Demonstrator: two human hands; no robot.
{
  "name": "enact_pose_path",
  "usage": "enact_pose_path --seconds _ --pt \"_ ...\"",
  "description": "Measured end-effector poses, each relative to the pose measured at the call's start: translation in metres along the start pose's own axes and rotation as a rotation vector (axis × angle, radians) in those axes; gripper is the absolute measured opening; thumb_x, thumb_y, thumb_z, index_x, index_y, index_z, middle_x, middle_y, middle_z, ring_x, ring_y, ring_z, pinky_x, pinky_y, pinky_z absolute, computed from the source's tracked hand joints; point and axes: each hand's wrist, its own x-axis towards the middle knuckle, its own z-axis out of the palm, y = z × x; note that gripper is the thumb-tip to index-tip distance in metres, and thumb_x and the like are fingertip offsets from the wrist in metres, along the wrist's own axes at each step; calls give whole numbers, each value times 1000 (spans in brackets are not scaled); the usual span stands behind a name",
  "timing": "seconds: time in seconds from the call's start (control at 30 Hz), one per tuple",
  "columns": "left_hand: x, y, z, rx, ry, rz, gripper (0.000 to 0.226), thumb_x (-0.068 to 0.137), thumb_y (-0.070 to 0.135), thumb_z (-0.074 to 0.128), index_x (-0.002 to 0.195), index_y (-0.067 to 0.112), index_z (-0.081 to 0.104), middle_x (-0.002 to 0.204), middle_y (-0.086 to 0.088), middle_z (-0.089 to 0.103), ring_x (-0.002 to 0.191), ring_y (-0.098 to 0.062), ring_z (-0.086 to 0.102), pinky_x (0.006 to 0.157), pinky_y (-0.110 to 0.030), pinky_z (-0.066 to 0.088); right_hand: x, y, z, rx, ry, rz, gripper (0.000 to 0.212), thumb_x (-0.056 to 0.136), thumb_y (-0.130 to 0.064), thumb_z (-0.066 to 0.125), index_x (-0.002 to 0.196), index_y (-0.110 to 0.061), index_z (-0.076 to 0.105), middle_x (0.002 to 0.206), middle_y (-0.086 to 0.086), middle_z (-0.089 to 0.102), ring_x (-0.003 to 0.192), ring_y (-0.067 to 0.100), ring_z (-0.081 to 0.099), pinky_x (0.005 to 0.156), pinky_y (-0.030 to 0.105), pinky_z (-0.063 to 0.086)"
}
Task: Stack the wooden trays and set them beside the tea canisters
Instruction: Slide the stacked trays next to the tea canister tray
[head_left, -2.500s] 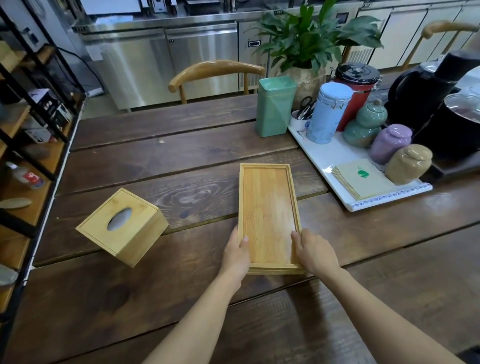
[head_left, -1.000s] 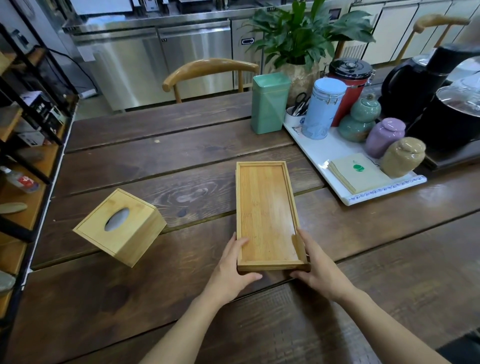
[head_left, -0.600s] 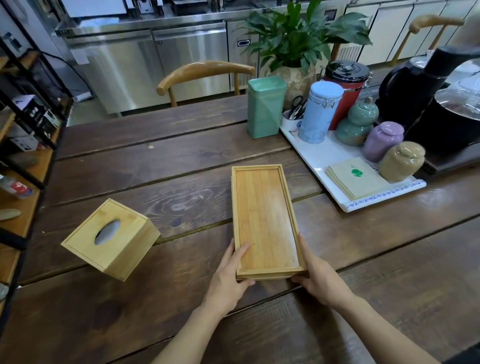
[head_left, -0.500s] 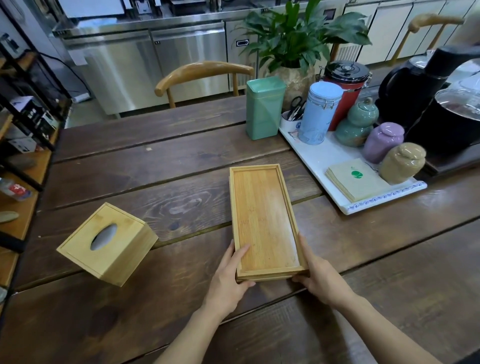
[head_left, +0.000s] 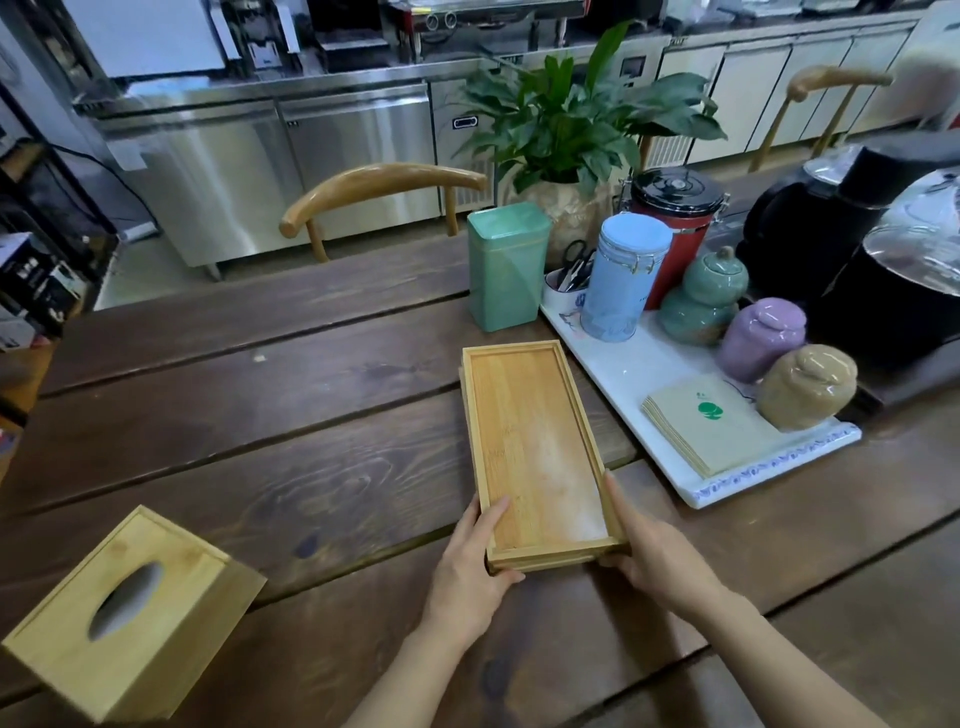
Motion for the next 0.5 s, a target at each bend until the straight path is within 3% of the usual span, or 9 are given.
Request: enact_pose_path --seconds 0.13,0.27,0.37,0.43,0.5 --pt "25 11 9 -41 -7 16 81 79 11 71 140 43 29 155 7 21 138 -15 29 112 -27 22 21 11 -17 -227 97 -31 98 76 -17 63 142 -27 -8 123 11 57 106 32 55 79 43 49" --pt "42 24 14 -45 -113 27 87 79 19 72 137 55 19 157 12 8 142 -14 19 114 -30 19 45 22 -34 -343 104 45 83 74 -8 50 144 -20 6 110 9 57 98 30 53 69 39 46" --pt "48 29 8 -212 -210 -3 89 75 43 72 140 53 12 149 21 9 141 -6 10 116 -37 16 61 32 -48 -186 49 84 78 73 -5 50 143 -19 19 123 12 55 111 32 50 89 41 44" --pt "59 35 -2 -446 -127 -89 86 79 47 66 144 42 11 151 17 15 142 -9 14 115 -35 16 67 34 -60 24 48 102 68 74 -6 56 138 -16 34 131 8 51 118 27 48 99 35 39" --pt "80 41 -12 -691 -17 -213 78 86 44 56 148 30 10 157 8 14 143 -13 16 112 -33 16 69 31 -69 191 63 116 60 73 5 51 130 -14 46 128 4 52 114 19 50 95 25 38"
